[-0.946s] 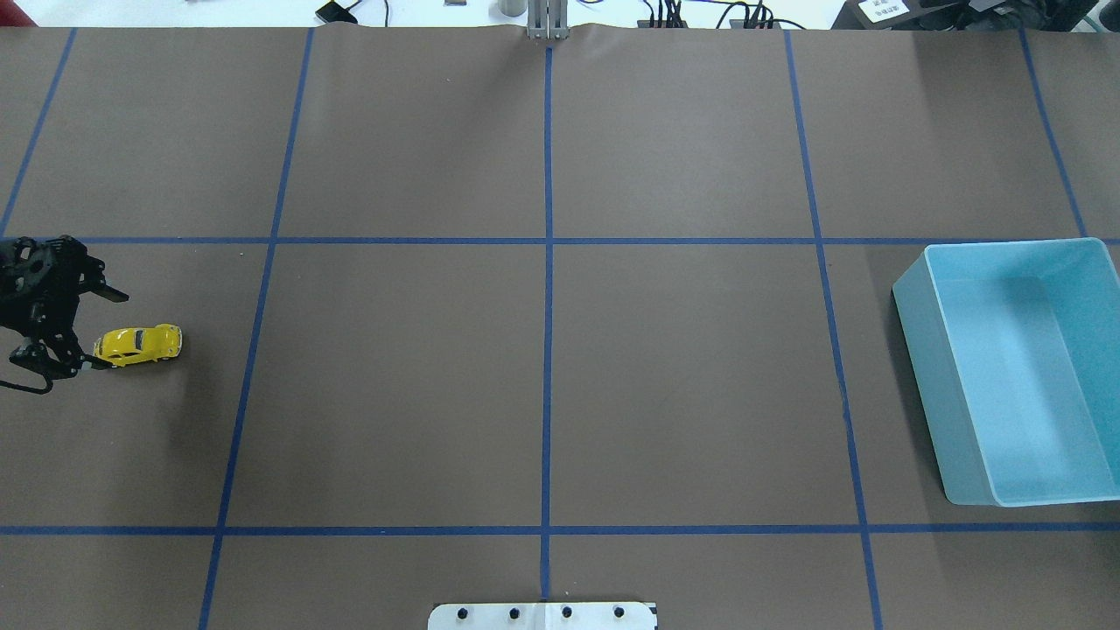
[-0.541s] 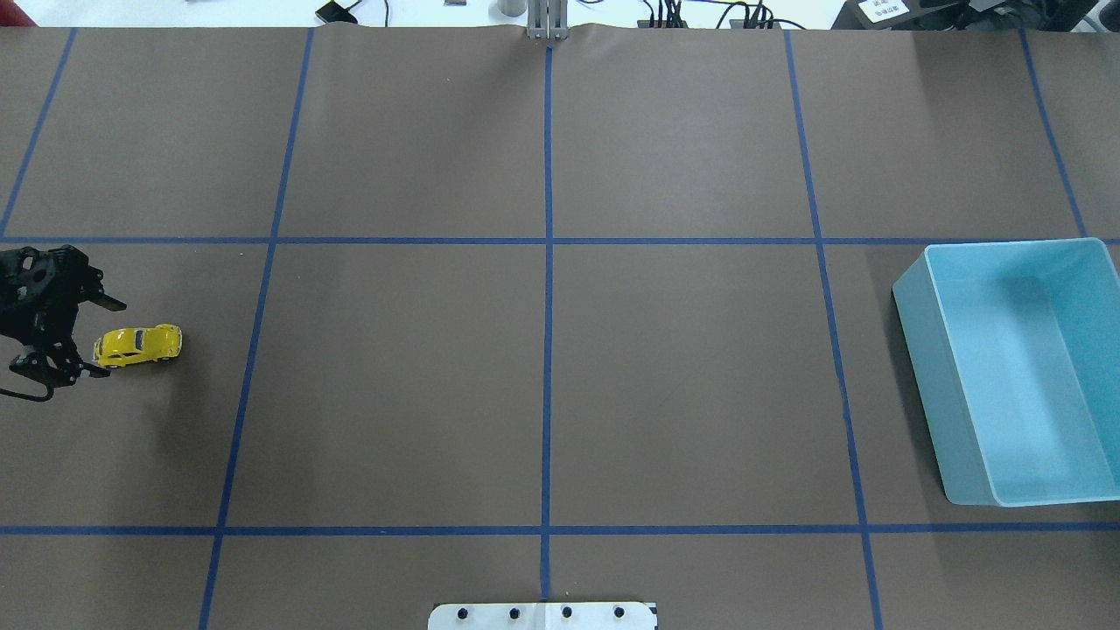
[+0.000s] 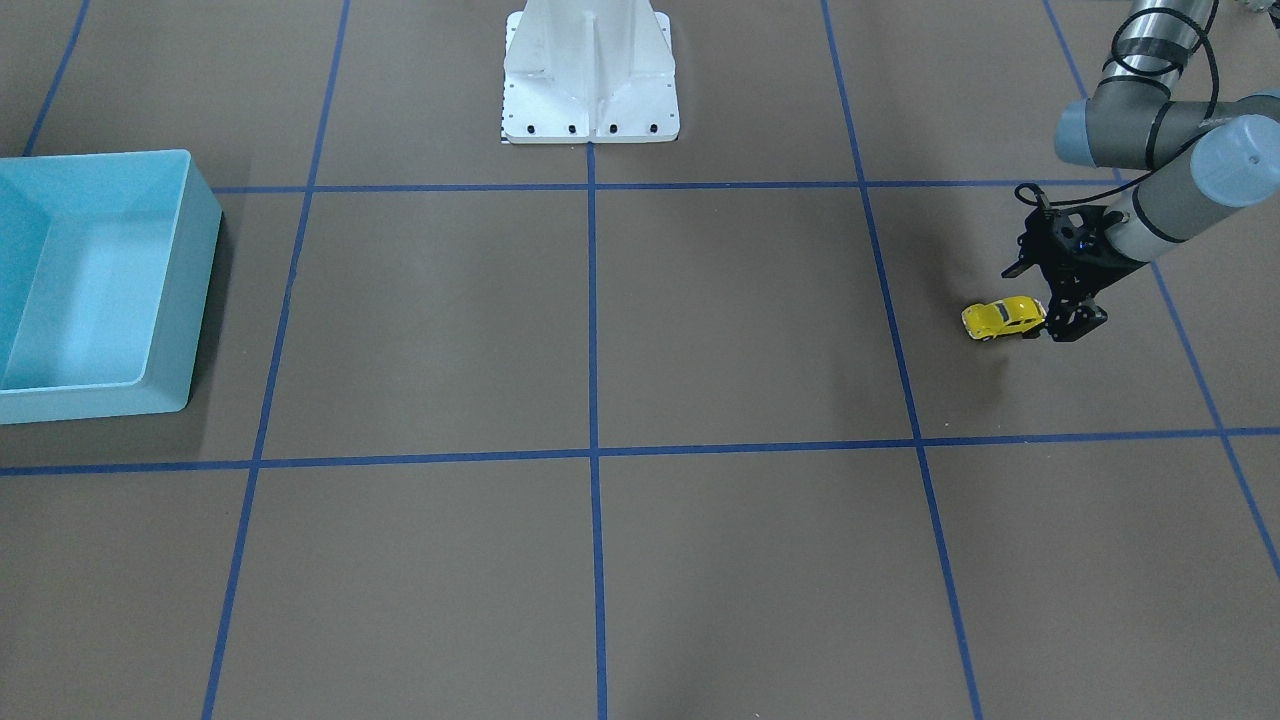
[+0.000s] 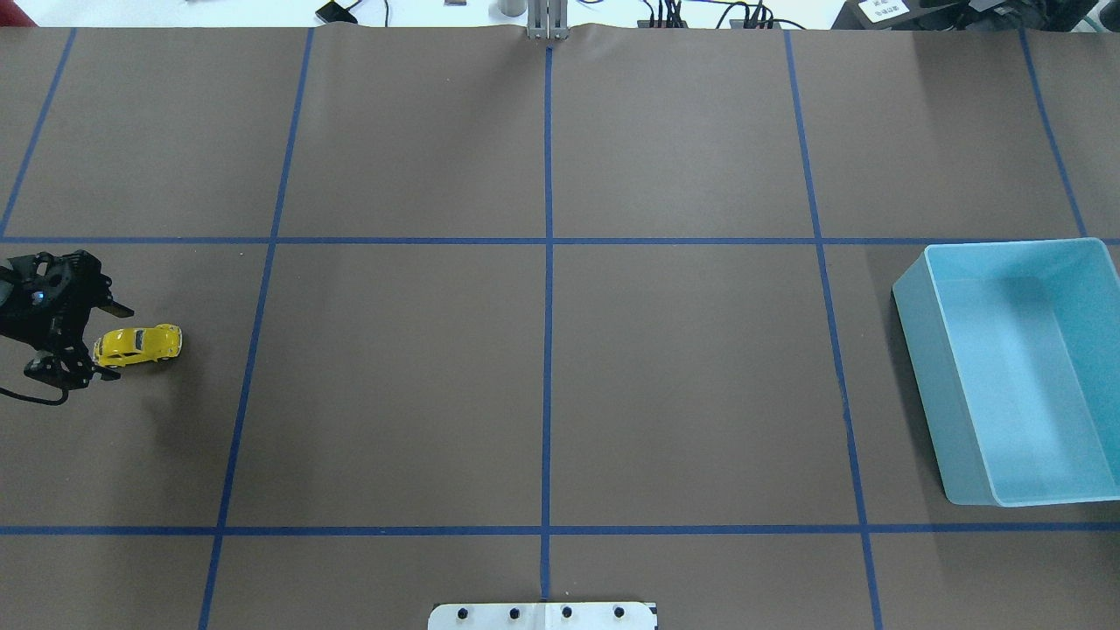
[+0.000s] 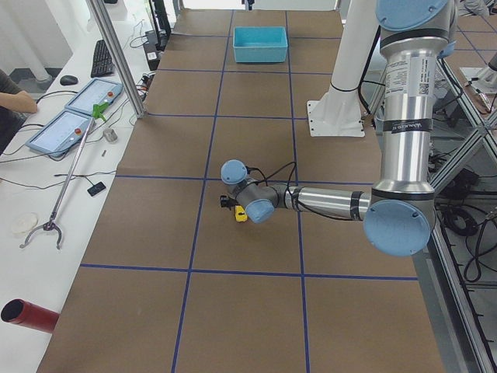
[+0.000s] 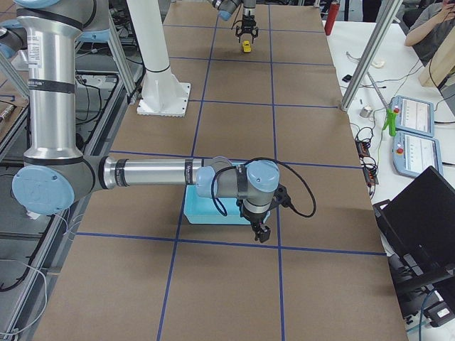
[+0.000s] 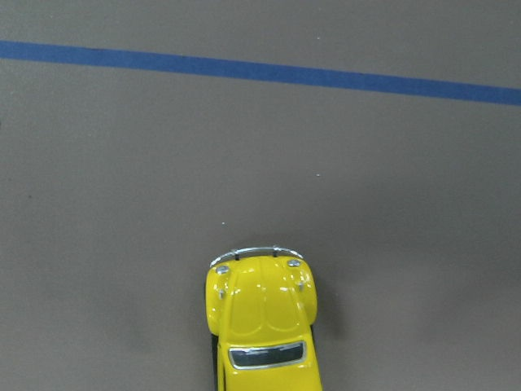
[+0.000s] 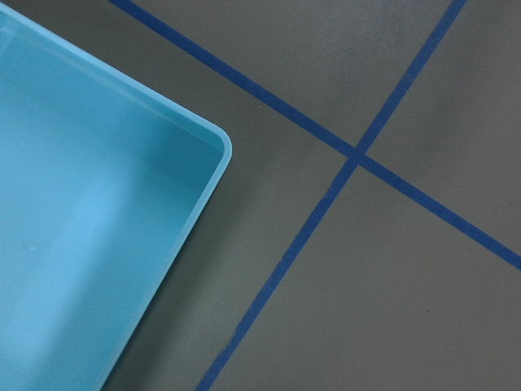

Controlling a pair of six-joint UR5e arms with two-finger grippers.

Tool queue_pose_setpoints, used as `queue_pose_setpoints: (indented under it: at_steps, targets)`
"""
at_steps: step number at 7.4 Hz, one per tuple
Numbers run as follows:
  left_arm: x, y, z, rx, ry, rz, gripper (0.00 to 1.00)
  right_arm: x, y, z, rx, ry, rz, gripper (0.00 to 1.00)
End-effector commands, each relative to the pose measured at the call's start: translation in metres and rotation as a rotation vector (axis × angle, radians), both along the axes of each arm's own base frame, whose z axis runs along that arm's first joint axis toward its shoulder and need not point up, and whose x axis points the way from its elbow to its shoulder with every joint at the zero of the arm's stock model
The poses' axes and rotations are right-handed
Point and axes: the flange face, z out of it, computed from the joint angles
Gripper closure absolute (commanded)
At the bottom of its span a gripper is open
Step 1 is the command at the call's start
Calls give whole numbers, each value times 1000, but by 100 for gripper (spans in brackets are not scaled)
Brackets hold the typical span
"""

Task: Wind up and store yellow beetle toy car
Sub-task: 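Lower the left gripper onto the yellow car and grasp it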

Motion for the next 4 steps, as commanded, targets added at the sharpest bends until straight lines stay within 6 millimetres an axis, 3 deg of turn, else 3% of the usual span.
queue_pose_setpoints:
  at_steps: [1, 4]
  targets:
    - [0, 0, 3, 0, -12, -6, 13, 0, 0, 0, 0, 0, 0, 0]
    - [2, 0, 3, -7, -11, -8, 29, 0, 0, 0, 0, 0, 0, 0]
